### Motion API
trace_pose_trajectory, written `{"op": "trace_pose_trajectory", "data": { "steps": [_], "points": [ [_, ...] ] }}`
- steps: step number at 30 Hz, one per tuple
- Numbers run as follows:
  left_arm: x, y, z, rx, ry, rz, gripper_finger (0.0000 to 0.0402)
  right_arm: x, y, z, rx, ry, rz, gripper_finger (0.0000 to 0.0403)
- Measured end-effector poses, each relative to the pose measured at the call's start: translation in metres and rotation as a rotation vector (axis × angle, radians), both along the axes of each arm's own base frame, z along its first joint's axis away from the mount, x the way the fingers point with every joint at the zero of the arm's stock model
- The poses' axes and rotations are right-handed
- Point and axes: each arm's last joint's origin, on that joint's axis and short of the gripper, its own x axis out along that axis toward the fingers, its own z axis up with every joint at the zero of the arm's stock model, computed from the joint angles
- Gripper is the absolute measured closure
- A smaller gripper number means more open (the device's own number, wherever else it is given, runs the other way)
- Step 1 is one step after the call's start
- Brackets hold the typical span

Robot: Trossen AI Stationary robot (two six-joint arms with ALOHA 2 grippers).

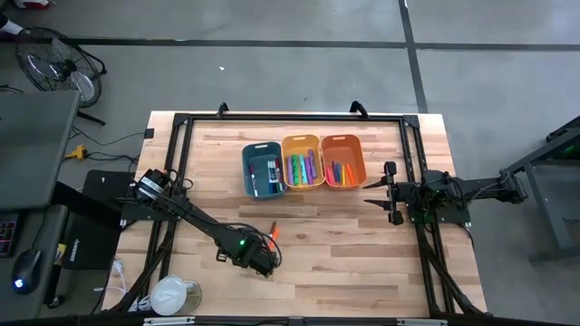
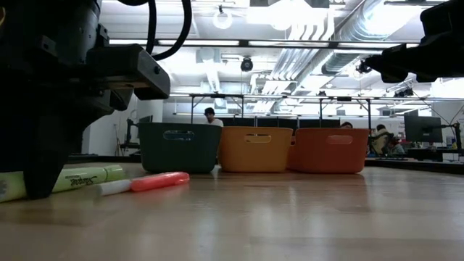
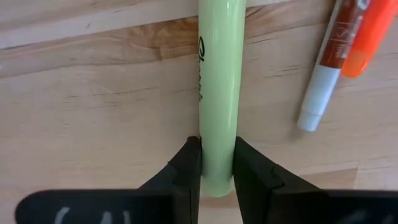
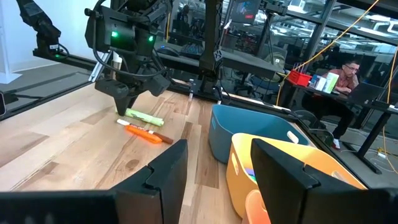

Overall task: Pick & Place Markers
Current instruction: Put the light green highlighter pen into the yellow bin

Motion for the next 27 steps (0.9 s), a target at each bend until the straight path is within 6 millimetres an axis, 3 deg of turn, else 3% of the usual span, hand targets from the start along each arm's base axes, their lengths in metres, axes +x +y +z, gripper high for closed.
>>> {"op": "trace_pose_trajectory", "data": {
  "steps": [21,27],
  "points": [
    [0.002,-0.002,0.003,0.014,-0.007,-0.046,0.0339,0.0,0.0,0.0,0.0,0.0,0.0,0.0236],
    [0.004,-0.002,0.02,0.048,-0.043,-0.064,0.0339,0.0,0.0,0.0,0.0,0.0,0.0,0.0236]
  ]
}}
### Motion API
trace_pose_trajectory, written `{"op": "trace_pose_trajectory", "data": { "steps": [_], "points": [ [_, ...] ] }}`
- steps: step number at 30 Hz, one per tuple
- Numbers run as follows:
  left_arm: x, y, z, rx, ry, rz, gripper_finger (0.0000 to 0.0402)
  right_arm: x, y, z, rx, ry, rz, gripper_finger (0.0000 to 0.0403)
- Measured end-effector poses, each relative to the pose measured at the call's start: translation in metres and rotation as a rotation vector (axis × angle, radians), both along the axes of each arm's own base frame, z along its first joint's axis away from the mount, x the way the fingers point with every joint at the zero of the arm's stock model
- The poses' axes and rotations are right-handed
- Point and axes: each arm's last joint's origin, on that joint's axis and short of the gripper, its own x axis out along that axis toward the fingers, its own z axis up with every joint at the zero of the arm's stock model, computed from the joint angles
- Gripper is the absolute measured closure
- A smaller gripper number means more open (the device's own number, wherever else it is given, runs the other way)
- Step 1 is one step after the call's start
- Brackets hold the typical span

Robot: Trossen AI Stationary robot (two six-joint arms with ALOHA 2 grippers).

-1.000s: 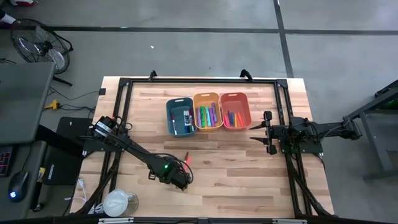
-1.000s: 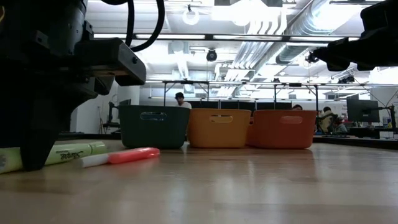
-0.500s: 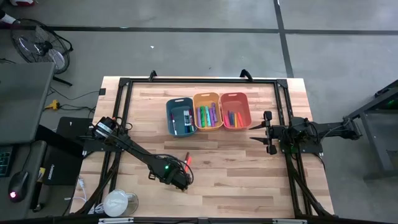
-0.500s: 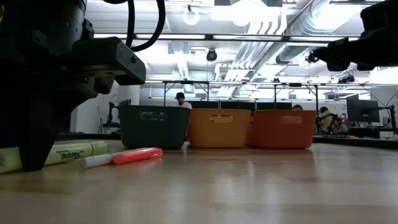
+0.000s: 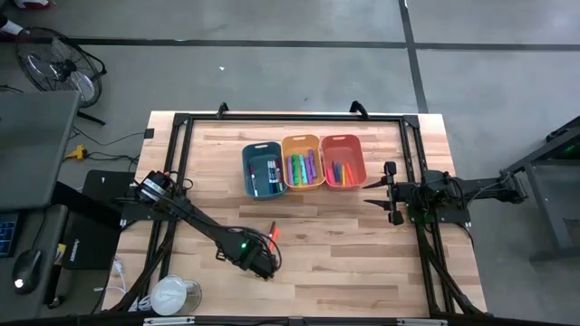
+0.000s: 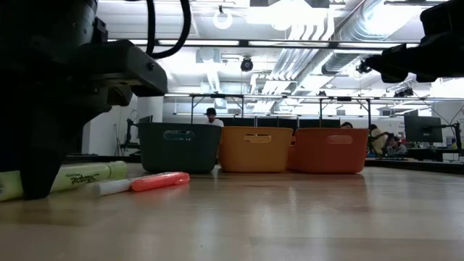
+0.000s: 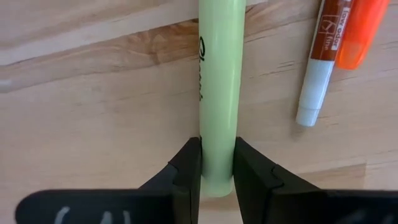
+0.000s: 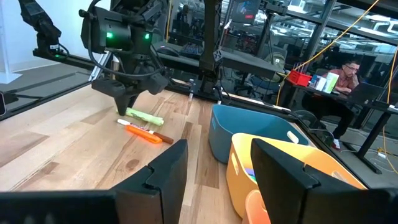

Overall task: Pick & Place Markers
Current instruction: Put the light green highlighter pen into the yellow bin

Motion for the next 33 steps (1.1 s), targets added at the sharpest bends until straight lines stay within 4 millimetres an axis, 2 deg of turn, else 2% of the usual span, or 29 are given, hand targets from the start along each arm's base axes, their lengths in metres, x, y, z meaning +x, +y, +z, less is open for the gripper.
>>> {"op": "trace_pose_trajectory", "data": {
  "steps": [4,16,21,26,33],
  "points": [
    [-0.004,0.005,0.014,0.079,0.008,-0.011,0.0339,0.0,0.0,0.0,0.0,0.0,0.0,0.0236],
    [-0.02,0.02,0.074,0.199,-0.164,-0.044,0.0339,0.0,0.0,0.0,0.0,0.001,0.0,0.0236],
    [-0.026,0.031,0.093,0.245,-0.226,-0.062,0.0339,0.0,0.0,0.0,0.0,0.001,0.0,0.0236],
    [-0.016,0.052,0.101,0.253,-0.252,-0.095,0.0339,0.0,0.0,0.0,0.0,0.001,0.0,0.0236],
    [0.014,0.089,0.106,0.204,-0.369,-0.136,0.0339,0.0,0.0,0.0,0.0,0.001,0.0,0.0236]
  ]
}}
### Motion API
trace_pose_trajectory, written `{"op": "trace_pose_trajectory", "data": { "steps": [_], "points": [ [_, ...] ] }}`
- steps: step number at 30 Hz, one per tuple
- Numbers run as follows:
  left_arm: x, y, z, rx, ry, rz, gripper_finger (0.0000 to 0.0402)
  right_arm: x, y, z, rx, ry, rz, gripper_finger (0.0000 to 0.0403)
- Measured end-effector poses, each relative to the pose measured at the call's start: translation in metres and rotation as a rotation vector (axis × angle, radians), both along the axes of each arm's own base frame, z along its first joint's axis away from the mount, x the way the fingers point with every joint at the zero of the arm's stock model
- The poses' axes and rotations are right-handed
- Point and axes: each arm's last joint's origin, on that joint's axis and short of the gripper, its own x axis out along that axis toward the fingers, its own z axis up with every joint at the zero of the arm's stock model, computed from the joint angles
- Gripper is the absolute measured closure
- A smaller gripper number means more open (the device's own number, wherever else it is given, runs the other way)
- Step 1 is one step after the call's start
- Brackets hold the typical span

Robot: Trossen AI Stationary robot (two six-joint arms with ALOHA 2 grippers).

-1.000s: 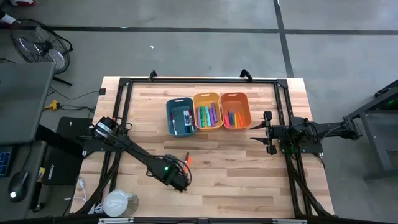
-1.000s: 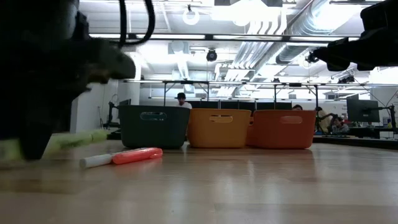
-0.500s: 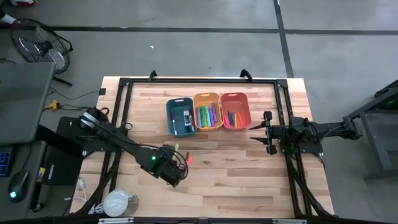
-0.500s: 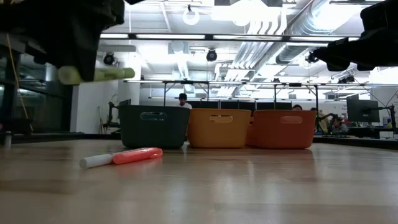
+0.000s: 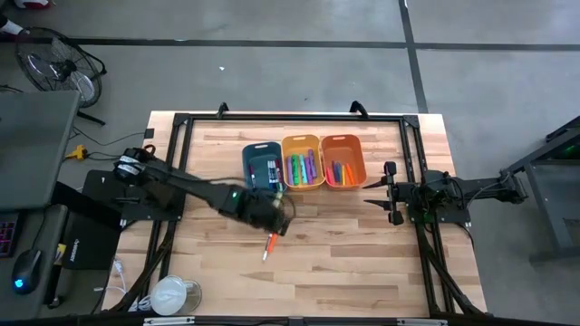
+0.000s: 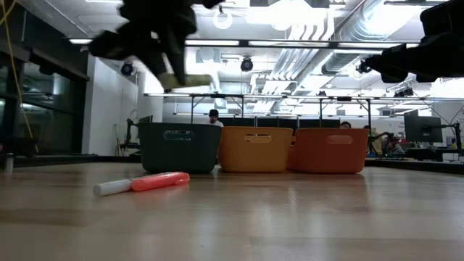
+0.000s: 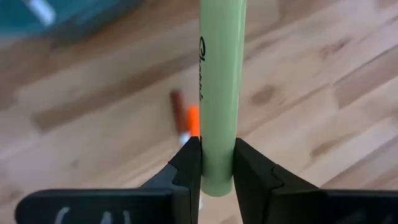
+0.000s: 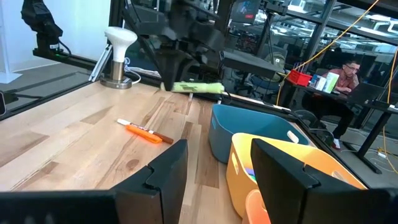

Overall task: Pick & Place Markers
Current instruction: Put the light green highlighter pen into the yellow bin

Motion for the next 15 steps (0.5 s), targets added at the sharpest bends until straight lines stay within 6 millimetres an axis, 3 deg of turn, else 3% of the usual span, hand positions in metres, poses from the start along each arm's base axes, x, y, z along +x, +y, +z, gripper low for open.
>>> {"op": "trace_pose_trajectory", "data": {
  "steps": [8,15],
  "points": [
    [0.024,0.055,0.006,-0.033,-0.119,0.073,0.0339,0.0,0.0,0.0,0.0,0.0,0.0,0.0236],
    [0.033,0.098,0.014,-0.039,-0.191,0.178,0.0339,0.0,0.0,0.0,0.0,0.0,0.0,0.0236]
  ]
}}
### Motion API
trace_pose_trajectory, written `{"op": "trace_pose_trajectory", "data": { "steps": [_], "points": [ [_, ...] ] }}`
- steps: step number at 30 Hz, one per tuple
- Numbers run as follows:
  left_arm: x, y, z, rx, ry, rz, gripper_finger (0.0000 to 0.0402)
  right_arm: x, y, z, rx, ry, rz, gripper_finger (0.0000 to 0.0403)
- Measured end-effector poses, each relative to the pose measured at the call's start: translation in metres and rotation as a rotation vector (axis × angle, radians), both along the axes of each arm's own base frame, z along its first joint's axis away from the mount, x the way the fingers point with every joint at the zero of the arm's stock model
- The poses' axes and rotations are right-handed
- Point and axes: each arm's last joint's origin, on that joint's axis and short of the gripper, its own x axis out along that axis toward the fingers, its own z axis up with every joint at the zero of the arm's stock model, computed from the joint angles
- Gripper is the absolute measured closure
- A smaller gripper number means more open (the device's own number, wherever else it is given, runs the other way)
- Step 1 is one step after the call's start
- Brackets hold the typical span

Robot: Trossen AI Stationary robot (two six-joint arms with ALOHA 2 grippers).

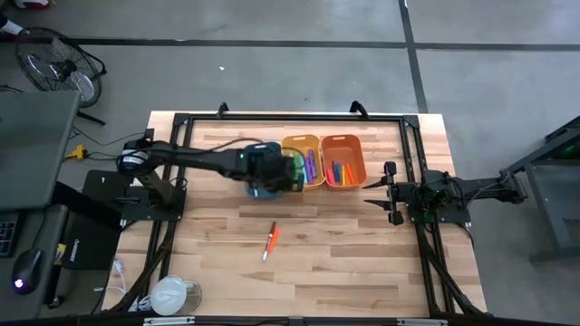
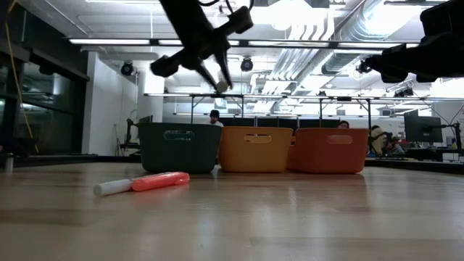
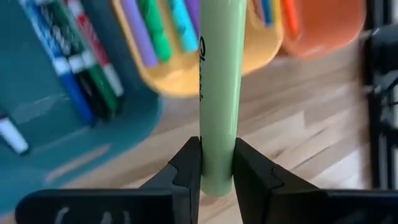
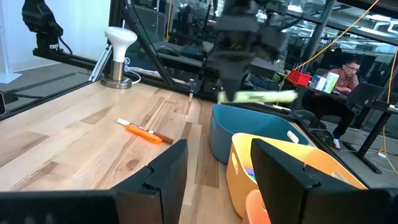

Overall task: Pick & Place Markers
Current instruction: Put the light green highlighter pen into the yellow bin

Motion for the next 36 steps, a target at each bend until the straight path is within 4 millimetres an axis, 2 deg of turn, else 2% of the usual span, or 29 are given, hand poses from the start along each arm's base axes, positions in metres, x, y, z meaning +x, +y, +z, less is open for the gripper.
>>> {"op": "trace_pose_trajectory", "data": {
  "steps": [4,7,9,12,15,18,21,23,25,29,33,36],
  "points": [
    [0.012,0.021,0.014,0.021,-0.036,0.029,0.0339,0.0,0.0,0.0,0.0,0.0,-0.001,0.0236],
    [0.022,0.039,0.017,0.027,0.021,0.021,0.0339,0.0,0.0,0.0,0.0,0.0,0.0,0.0236],
    [0.035,0.05,0.021,0.029,0.013,0.021,0.0339,0.0,0.0,0.0,0.0,0.0,0.0,0.0236],
    [0.044,0.064,0.015,0.007,0.107,0.01,0.0339,0.0,0.0,0.0,0.0,0.0,0.0,0.0236],
    [0.058,0.076,0.015,-0.006,0.104,0.007,0.0339,0.0,0.0,0.0,0.0,0.0,0.0,0.0236],
    [0.062,0.084,0.011,-0.031,0.161,-0.003,0.0339,0.0,0.0,0.0,0.0,0.0,0.0,0.0236],
    [0.074,0.09,0.007,-0.039,0.143,-0.005,0.0339,0.0,0.0,0.0,0.0,0.0,0.0,0.0236],
    [0.07,0.09,0.004,-0.057,0.2,-0.008,0.0339,0.0,0.0,0.0,0.0,0.0,0.0,0.0236],
    [0.072,0.091,0.004,-0.065,0.181,-0.018,0.0339,0.0,0.0,0.0,0.0,0.0,0.0,0.0236],
    [0.075,0.091,-0.015,-0.091,0.264,-0.005,0.0339,0.0,0.0,0.0,0.0,0.0,0.0,0.0236],
    [0.077,0.091,-0.016,-0.094,0.264,-0.005,0.0339,0.0,0.0,0.0,0.0,0.0,-0.001,0.0236],
    [0.076,0.09,-0.027,-0.124,0.315,-0.013,0.0339,0.0,0.0,0.0,0.0,0.0,0.0,0.0236]
  ]
}}
